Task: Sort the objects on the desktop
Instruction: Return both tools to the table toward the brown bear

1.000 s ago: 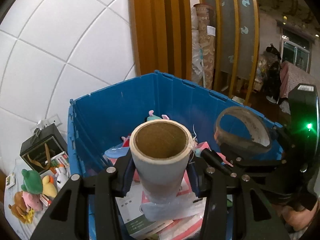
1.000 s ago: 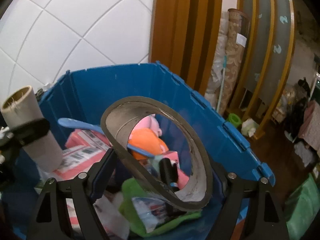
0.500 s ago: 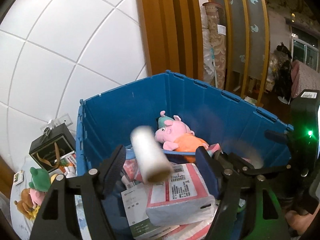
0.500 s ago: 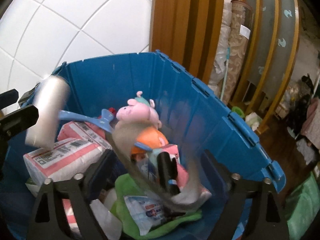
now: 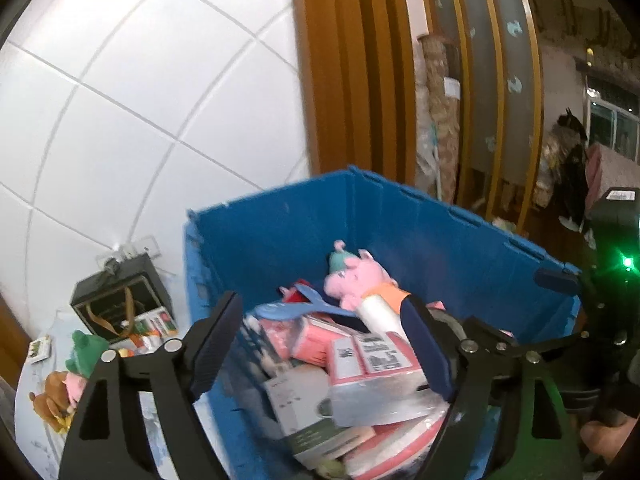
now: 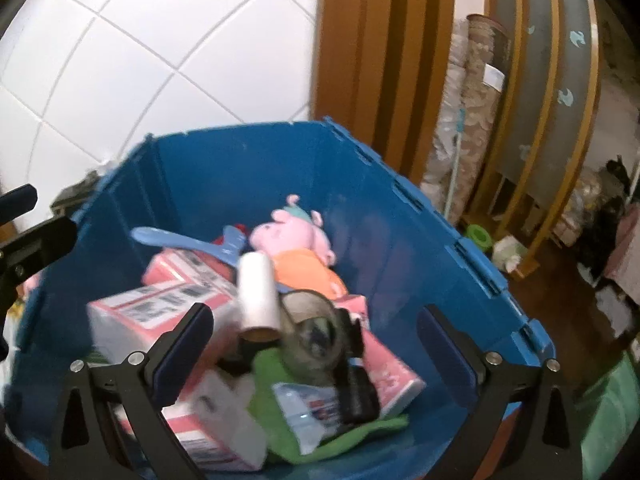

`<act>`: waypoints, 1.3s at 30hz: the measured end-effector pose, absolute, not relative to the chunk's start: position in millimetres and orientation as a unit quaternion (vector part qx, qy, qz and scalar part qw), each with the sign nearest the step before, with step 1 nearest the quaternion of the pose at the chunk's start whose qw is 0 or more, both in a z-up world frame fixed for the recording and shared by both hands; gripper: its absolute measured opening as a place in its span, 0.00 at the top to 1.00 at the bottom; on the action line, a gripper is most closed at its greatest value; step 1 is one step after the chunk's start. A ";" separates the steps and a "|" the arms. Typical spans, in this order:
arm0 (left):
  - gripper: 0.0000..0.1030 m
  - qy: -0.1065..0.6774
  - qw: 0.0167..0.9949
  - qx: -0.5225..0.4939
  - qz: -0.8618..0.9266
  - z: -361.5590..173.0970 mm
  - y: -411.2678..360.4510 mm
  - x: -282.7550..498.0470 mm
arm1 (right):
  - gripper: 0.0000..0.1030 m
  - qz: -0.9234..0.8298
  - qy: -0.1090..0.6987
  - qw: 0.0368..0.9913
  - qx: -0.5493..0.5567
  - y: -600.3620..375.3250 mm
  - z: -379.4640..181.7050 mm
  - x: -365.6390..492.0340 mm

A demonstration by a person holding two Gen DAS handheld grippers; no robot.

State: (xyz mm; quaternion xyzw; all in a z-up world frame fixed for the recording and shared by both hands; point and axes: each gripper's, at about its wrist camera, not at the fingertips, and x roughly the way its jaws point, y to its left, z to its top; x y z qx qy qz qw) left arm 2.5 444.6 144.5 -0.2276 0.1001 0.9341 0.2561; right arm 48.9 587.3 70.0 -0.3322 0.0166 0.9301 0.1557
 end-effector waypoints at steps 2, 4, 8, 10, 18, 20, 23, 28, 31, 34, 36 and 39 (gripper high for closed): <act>0.19 0.090 0.252 -0.216 0.939 149.1 429.6 4.4 | 0.00 0.934 0.017 0.148 -0.325 578.9 77.4 53.1; 0.19 0.075 0.252 -0.214 0.941 151.9 410.9 3.5 | 0.00 0.939 0.013 0.140 -0.313 567.4 86.6 58.6; 0.19 0.050 0.235 -0.212 0.947 152.0 364.3 -0.9 | 0.00 0.954 0.009 0.123 -0.274 536.4 110.7 73.2; 0.19 0.037 0.224 -0.212 0.951 149.5 339.1 -4.5 | 0.00 0.962 0.013 0.108 -0.251 520.1 121.8 78.1; 0.19 0.030 0.146 -0.214 0.965 129.9 217.7 -25.8 | 0.00 0.984 0.056 0.060 -0.157 432.2 148.0 83.0; 0.19 0.026 0.129 -0.225 0.965 121.7 179.6 -34.9 | 0.00 0.987 0.061 0.038 -0.142 399.4 151.4 77.3; 0.19 0.028 0.097 -0.244 0.965 105.1 124.7 -49.2 | 0.00 0.988 0.058 0.029 -0.142 360.5 153.6 64.3; 0.19 0.021 0.034 -0.297 0.954 62.0 31.8 -80.0 | 0.00 0.984 0.051 0.004 -0.172 288.2 133.4 26.2; 0.19 0.014 -0.010 -0.333 0.943 31.7 -16.7 -98.4 | 0.00 0.977 0.038 -0.014 -0.208 251.2 110.8 -4.4; 0.19 0.001 -0.044 -0.359 0.932 5.4 -52.8 -106.6 | 0.00 0.965 0.026 -0.046 -0.256 214.6 80.1 -36.9; 0.19 -0.012 -0.070 -0.373 0.925 -12.1 -77.7 -113.4 | 0.00 0.957 0.021 -0.071 -0.281 193.6 59.3 -55.1; 0.19 -0.035 -0.100 -0.390 0.914 -34.4 -106.1 -127.0 | 0.00 0.947 0.016 -0.099 -0.306 168.1 36.5 -76.8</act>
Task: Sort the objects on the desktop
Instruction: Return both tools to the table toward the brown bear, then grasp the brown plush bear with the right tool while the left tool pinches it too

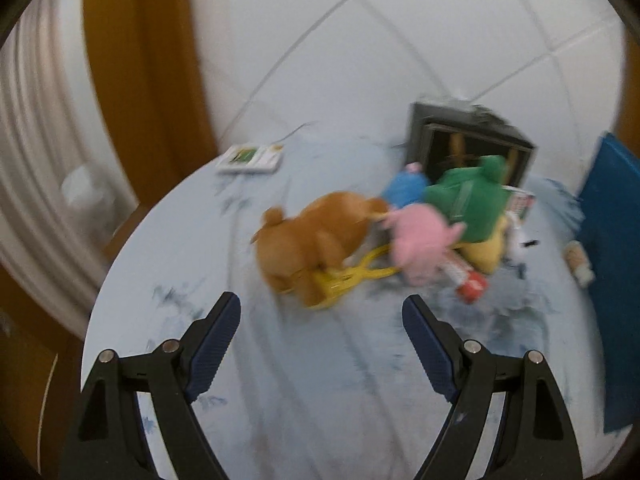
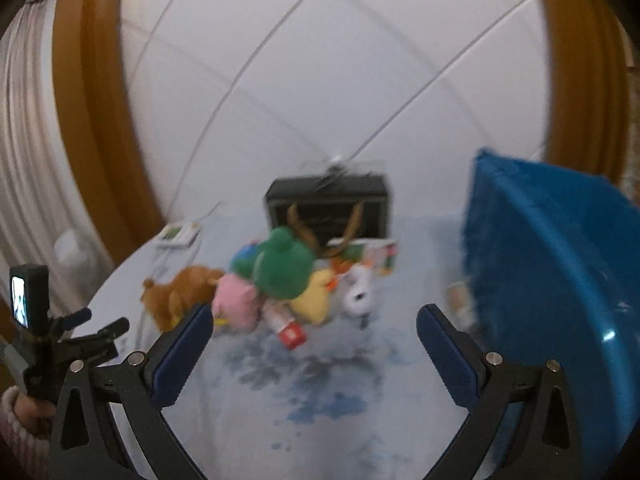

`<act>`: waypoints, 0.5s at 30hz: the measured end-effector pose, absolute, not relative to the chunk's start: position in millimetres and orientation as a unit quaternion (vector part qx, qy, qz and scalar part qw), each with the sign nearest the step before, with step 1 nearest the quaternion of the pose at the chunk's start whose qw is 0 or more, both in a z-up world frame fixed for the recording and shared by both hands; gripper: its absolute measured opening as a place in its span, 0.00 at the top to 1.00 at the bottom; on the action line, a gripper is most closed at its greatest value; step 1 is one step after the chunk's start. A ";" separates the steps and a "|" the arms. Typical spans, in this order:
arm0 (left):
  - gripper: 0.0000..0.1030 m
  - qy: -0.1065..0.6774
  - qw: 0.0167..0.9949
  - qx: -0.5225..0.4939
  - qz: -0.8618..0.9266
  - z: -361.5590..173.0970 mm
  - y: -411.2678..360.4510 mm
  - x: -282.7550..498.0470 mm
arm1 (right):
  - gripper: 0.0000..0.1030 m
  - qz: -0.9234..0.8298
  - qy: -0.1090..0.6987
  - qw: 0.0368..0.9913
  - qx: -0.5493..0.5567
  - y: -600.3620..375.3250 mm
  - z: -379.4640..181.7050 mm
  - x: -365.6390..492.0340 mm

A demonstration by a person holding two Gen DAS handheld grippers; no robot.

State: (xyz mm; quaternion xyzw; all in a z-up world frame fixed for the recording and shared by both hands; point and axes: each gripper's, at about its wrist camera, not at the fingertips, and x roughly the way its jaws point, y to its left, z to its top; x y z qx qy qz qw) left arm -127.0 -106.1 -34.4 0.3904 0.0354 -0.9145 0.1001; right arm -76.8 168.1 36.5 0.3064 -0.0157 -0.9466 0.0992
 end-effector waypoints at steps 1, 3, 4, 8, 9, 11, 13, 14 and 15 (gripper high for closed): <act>0.19 0.044 0.109 0.397 -0.910 -42.7 -114.8 -132.2 | 0.00 -0.942 -0.013 0.112 0.315 157.9 28.2 -87.2; 0.19 0.053 0.120 0.404 -0.905 -53.9 -125.3 -140.5 | 0.00 -0.934 -0.006 0.136 0.330 143.5 14.9 -105.2; 0.19 0.056 0.124 0.407 -0.903 -58.4 -129.8 -143.8 | 0.00 -0.928 0.000 0.148 0.341 132.6 6.5 -116.7; 0.19 0.069 0.131 0.420 -0.895 -80.1 -135.6 -173.5 | 0.00 -0.909 0.021 0.187 0.371 99.1 -17.7 -150.4; 0.19 0.070 0.131 0.425 -0.893 -86.4 -135.5 -182.8 | 0.00 -0.904 0.030 0.198 0.378 89.8 -24.6 -161.7; 0.19 0.071 0.129 0.435 -0.888 -98.8 -136.4 -200.7 | 0.00 -0.897 0.040 0.210 0.386 78.3 -32.3 -175.3; 0.19 0.067 0.132 0.447 -0.882 -108.8 -137.6 -215.9 | 0.00 -0.889 0.049 0.224 0.397 64.9 -42.5 -194.2; 0.19 0.065 0.134 0.455 -0.878 -117.9 -139.0 -227.5 | 0.00 -0.885 0.053 0.229 0.401 59.0 -46.6 -202.5; 0.19 0.065 0.136 0.459 -0.875 -123.3 -140.9 -233.0 | 0.00 -0.882 0.056 0.234 0.405 52.7 -51.2 -210.3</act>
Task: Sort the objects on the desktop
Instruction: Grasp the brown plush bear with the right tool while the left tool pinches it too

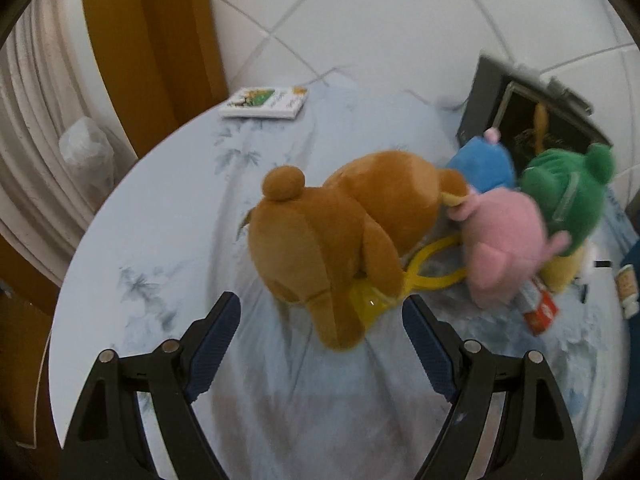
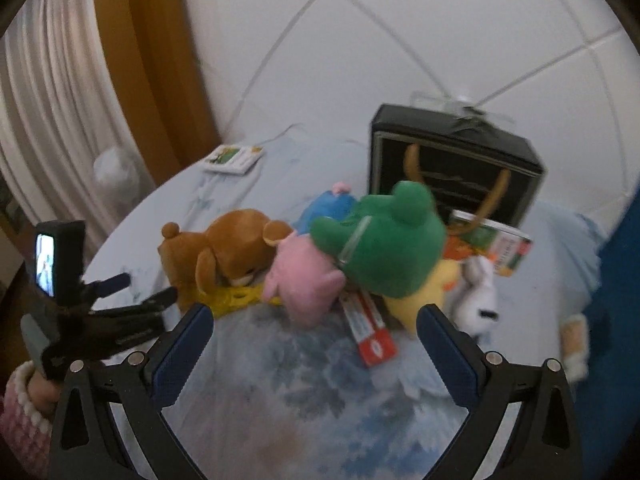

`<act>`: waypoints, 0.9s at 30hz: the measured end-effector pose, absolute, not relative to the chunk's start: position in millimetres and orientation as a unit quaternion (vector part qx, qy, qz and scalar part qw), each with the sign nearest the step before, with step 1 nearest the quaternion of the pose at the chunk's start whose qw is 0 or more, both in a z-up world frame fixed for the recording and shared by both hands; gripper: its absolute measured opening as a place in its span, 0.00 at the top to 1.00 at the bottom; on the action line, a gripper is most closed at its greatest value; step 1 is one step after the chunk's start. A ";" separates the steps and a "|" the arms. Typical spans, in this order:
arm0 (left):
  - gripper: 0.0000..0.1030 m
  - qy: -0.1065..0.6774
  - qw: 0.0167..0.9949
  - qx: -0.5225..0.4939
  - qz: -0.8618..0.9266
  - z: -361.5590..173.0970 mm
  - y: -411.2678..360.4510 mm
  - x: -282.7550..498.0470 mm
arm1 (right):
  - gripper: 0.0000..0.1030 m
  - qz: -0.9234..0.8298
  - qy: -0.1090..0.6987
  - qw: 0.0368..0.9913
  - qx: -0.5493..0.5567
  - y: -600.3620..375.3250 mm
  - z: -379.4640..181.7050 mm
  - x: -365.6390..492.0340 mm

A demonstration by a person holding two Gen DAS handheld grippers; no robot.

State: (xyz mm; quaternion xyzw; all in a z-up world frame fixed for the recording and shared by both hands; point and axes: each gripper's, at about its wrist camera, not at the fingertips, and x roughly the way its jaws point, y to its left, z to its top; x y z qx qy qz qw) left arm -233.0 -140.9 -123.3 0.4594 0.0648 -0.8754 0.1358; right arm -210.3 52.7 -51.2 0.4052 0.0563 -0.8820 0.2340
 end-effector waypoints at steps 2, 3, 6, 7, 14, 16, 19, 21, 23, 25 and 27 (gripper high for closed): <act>0.19 0.068 0.139 0.472 -0.868 -136.6 -146.2 -248.4 | 0.00 -0.875 0.065 0.244 0.414 37.2 -63.2 -227.9; 0.19 0.071 0.138 0.479 -0.864 -143.3 -149.1 -254.9 | 0.00 -0.871 0.069 0.249 0.418 29.4 -68.6 -235.3; 0.19 0.079 0.131 0.495 -0.855 -160.2 -159.4 -266.5 | 0.00 -0.857 0.082 0.269 0.432 2.8 -86.1 -255.8; 0.19 0.073 0.133 0.501 -0.852 -165.4 -163.8 -268.3 | 0.00 -0.852 0.090 0.276 0.436 -7.6 -91.7 -261.3; 0.19 0.080 0.160 0.493 -0.851 -167.4 -205.7 -267.5 | 0.00 -0.825 0.122 0.319 0.450 -64.6 -121.0 -291.2; 0.19 0.077 0.151 0.492 -0.854 -165.3 -208.1 -268.2 | 0.00 -0.819 0.126 0.332 0.450 -80.5 -128.4 -303.0; 0.19 0.050 0.133 0.486 -0.862 -158.0 -200.8 -267.0 | 0.00 -0.811 0.132 0.345 0.454 -99.5 -138.4 -318.5; 0.19 0.038 0.126 0.485 -0.865 -156.8 -199.7 -275.3 | 0.00 -0.802 0.134 0.356 0.460 -109.1 -144.8 -327.3; 0.19 0.033 0.119 0.487 -0.865 -159.1 -199.1 -283.0 | 0.00 -0.795 0.143 0.359 0.468 -118.1 -152.9 -334.7; 0.19 0.032 0.113 0.495 -0.861 -165.6 -199.4 -291.4 | 0.00 -0.780 0.145 0.367 0.485 -125.3 -165.4 -343.9; 0.19 0.029 0.110 0.501 -0.858 -171.6 -198.1 -298.8 | 0.00 -0.771 0.147 0.373 0.495 -132.1 -176.8 -350.0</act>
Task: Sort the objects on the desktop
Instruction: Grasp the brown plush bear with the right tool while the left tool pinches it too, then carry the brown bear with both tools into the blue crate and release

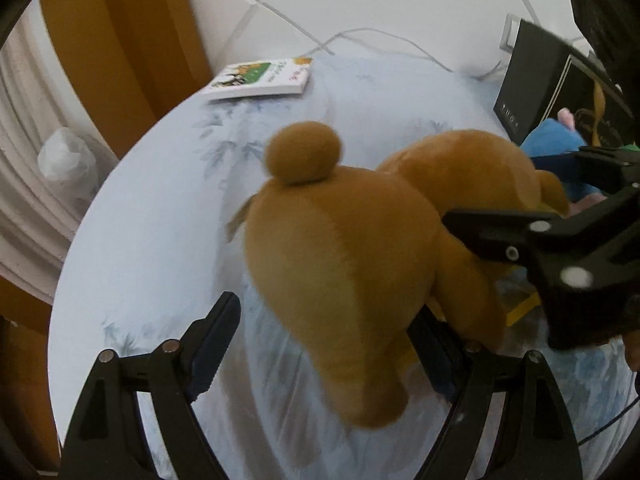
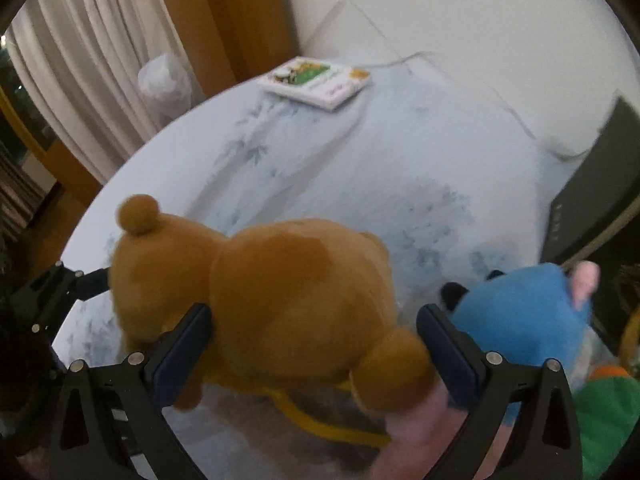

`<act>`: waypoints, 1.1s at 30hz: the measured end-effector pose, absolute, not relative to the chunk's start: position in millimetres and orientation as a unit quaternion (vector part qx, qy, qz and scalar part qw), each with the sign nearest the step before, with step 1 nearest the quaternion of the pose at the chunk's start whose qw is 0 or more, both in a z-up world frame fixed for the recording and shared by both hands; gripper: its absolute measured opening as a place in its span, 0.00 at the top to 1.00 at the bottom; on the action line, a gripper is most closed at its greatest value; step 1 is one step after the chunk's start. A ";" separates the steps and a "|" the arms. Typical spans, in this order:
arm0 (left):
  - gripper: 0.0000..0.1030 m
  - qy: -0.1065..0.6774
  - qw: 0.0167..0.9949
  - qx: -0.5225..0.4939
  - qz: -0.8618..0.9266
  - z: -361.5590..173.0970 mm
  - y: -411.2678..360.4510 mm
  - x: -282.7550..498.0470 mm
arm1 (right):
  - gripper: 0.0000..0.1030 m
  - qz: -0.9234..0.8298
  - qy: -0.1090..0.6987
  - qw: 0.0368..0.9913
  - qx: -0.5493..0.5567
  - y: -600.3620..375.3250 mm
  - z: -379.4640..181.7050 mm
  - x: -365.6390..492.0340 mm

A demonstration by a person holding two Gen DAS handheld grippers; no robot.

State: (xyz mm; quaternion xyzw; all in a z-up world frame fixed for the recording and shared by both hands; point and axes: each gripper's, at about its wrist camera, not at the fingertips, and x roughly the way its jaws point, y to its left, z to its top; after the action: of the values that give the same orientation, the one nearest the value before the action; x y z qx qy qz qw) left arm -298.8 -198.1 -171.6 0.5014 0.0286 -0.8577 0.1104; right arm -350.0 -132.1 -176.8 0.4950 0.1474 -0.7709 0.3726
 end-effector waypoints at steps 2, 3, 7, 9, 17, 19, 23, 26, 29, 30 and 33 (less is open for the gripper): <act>0.19 0.031 0.101 0.499 -0.860 -175.9 -199.7 -307.0 | 0.00 -0.765 0.135 0.382 0.500 -133.0 -180.2 -352.9; 0.20 0.033 0.096 0.499 -0.861 -177.2 -200.0 -309.8 | 0.00 -0.765 0.135 0.384 0.500 -134.1 -180.3 -353.5; 0.28 0.014 0.093 0.494 -0.865 -178.1 -194.7 -312.8 | 0.10 -0.762 0.136 0.385 0.502 -132.9 -179.7 -352.3; 0.30 0.016 0.091 0.492 -0.866 -174.7 -193.6 -310.7 | 0.13 -0.762 0.135 0.386 0.502 -130.9 -177.7 -350.0; 0.31 0.009 0.081 0.455 -0.887 -131.1 -168.6 -280.1 | 0.16 -0.785 0.130 0.378 0.474 -107.8 -142.6 -323.0; 0.31 0.004 0.076 0.441 -0.894 -114.8 -158.0 -268.2 | 0.16 -0.793 0.126 0.374 0.464 -95.6 -124.3 -310.6; 0.31 -0.004 0.051 0.412 -0.910 -78.7 -128.8 -239.8 | 0.16 -0.814 0.122 0.356 0.441 -68.1 -87.3 -281.6; 0.31 -0.010 0.026 0.394 -0.919 -57.8 -106.0 -220.8 | 0.16 -0.834 0.119 0.335 0.422 -42.5 -59.9 -255.2; 0.31 -0.023 -0.005 0.373 -0.928 -37.1 -78.0 -200.1 | 0.16 -0.855 0.115 0.303 0.404 -9.7 -32.0 -223.7; 0.31 -0.027 -0.018 0.365 -0.930 -29.9 -66.8 -193.2 | 0.16 -0.860 0.114 0.296 0.400 -2.2 -26.4 -217.0; 0.31 -0.043 -0.052 0.347 -0.936 -13.8 -38.1 -176.4 | 0.16 -0.881 0.103 0.258 0.384 35.2 -3.0 -186.3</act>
State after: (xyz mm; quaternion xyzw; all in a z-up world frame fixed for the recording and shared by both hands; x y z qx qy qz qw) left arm -176.4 -38.1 -13.8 0.3469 -0.0427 -0.9355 -0.0518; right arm -186.3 35.2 -3.0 0.3836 0.1025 -0.8807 0.2582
